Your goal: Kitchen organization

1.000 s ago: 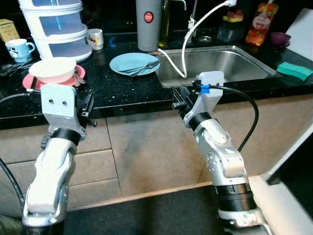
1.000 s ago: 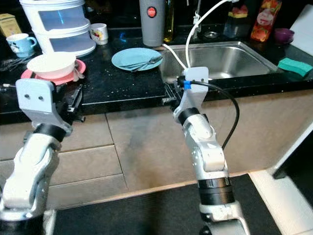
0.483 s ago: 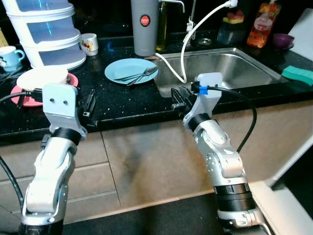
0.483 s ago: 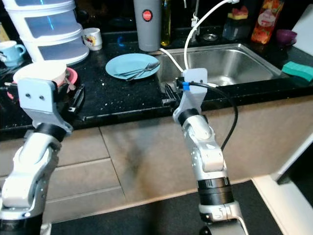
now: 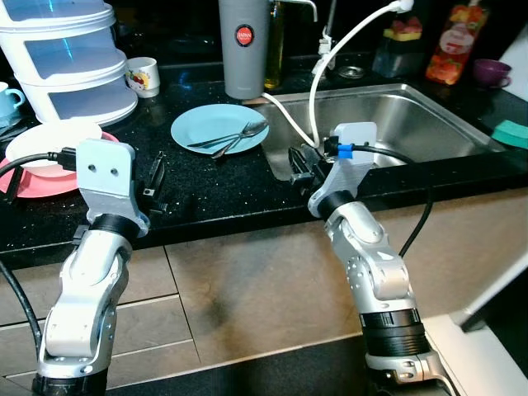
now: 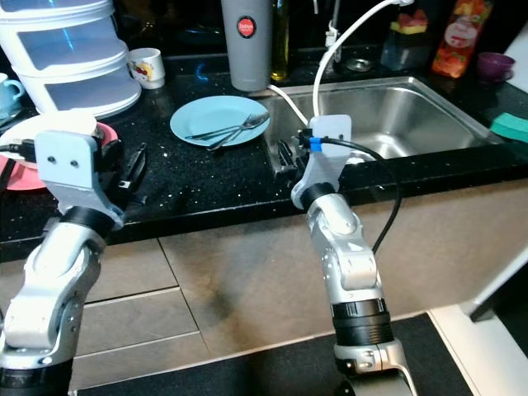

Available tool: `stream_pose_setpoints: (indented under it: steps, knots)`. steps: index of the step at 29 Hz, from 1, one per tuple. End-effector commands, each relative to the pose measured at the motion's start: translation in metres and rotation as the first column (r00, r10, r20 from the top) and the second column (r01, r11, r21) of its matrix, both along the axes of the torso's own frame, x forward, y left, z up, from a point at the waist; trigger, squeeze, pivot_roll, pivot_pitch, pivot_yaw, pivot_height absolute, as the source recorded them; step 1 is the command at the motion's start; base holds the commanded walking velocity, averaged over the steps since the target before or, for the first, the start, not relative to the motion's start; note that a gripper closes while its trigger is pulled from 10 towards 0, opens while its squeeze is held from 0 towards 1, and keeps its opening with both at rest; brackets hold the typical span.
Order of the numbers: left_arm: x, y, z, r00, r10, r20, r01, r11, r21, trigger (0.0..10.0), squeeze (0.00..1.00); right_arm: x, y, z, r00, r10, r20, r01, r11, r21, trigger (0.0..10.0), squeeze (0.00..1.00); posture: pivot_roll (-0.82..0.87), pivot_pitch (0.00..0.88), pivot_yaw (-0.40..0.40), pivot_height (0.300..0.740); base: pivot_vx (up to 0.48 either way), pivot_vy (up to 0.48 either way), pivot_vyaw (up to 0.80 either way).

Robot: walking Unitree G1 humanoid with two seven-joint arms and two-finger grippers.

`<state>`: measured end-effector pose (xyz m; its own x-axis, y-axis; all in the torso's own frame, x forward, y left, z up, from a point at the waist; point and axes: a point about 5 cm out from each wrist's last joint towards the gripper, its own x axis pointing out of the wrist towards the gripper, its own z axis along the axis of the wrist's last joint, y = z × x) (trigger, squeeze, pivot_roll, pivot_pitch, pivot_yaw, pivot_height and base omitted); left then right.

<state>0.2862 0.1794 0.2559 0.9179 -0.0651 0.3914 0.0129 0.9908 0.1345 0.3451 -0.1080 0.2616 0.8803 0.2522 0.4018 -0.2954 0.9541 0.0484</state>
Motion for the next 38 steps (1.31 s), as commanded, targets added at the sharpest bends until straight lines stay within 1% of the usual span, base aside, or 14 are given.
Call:
stream_pose_setpoints:
  steps: [1, 16, 31, 38]
  knots:
    - [0.0002, -0.0015, 0.0005, 1.000, -0.012, -0.004, 0.012, 1.000, 0.010, 10.0, 0.00, -0.0004, -0.0027, 0.0014, 1.000, -0.008, 0.004, 0.008, 1.000, 0.003, 10.0, 0.00, -0.01, 0.091, 0.038, 0.740, 0.326, 0.000, 0.00]
    - [0.0005, -0.0017, 0.0006, 1.000, -0.010, -0.007, 0.010, 1.000, 0.003, 10.0, 0.00, 0.0001, -0.0043, 0.0023, 1.000, -0.012, 0.006, 0.012, 1.000, 0.007, 10.0, 0.00, -0.02, 0.089, 0.036, 0.740, 0.329, 0.000, 0.00]
    - [-0.0004, -0.0018, 0.0009, 1.000, -0.008, -0.003, 0.008, 1.000, 0.000, 10.0, 0.00, -0.0016, -0.0012, 0.0039, 1.000, 0.013, 0.025, -0.013, 1.000, 0.001, 10.0, 0.00, -0.02, 0.073, 0.030, 0.740, 0.328, 0.000, 0.00]
    - [-0.0002, -0.0027, 0.0021, 1.000, -0.008, 0.000, 0.008, 1.000, 0.012, 10.0, 0.00, -0.0016, 0.0002, 0.0039, 0.999, 0.019, 0.026, -0.019, 1.000, -0.005, 10.0, 0.00, -0.02, 0.068, 0.029, 0.740, 0.265, 0.000, 0.00]
